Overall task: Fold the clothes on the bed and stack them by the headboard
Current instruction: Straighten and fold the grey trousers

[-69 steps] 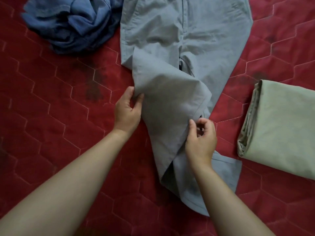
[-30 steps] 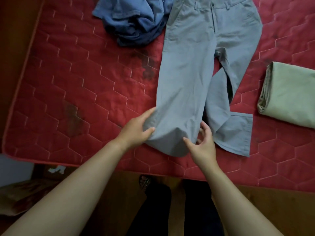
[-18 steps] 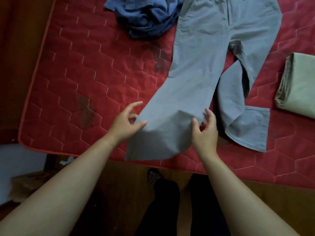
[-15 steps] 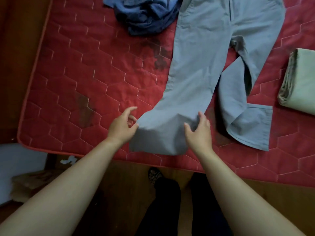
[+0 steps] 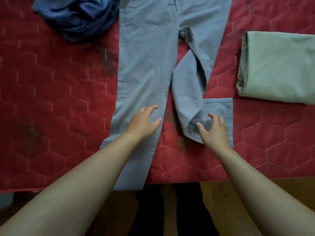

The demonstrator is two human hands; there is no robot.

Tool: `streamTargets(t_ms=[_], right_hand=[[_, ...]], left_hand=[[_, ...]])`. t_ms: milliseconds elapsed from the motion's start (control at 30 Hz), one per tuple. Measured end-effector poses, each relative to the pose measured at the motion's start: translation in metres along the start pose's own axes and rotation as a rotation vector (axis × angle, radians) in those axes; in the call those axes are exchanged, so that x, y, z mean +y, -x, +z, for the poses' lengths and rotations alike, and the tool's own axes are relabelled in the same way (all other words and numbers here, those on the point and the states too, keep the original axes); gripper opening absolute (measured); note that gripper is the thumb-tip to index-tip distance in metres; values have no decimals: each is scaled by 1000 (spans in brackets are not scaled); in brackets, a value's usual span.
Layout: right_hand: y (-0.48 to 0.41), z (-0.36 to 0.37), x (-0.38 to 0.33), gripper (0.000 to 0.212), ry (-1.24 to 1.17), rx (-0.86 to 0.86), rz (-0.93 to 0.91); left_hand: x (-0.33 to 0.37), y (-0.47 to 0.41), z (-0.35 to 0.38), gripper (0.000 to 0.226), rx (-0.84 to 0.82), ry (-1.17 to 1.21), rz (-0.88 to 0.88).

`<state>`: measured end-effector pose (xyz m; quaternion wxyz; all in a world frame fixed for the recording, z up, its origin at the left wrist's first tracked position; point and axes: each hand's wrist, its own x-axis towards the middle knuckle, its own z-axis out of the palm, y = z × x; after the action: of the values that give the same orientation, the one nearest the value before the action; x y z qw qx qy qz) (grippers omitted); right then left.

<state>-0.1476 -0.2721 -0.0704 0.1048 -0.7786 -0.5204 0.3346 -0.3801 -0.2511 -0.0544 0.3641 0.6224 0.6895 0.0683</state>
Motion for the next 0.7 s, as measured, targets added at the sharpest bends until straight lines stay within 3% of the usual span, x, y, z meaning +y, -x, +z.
streamTargets(t_ms=[200, 333, 400, 567, 700], right_hand=[[-61, -16, 57, 58, 149, 4, 9], [-90, -20, 76, 60, 198, -23, -49], [-99, -21, 79, 62, 193, -26, -108], [-118, -25, 77, 72, 251, -113, -264], [-113, -30, 77, 35, 330, -131, -211]], left_hand=[[68, -59, 59, 48, 25, -17, -2], [94, -73, 90, 69, 8, -239, -58], [94, -75, 96, 62, 11, -293, -60], [84, -71, 82, 25, 176, 43, -25], [86, -56, 67, 18, 269, 285, -95]])
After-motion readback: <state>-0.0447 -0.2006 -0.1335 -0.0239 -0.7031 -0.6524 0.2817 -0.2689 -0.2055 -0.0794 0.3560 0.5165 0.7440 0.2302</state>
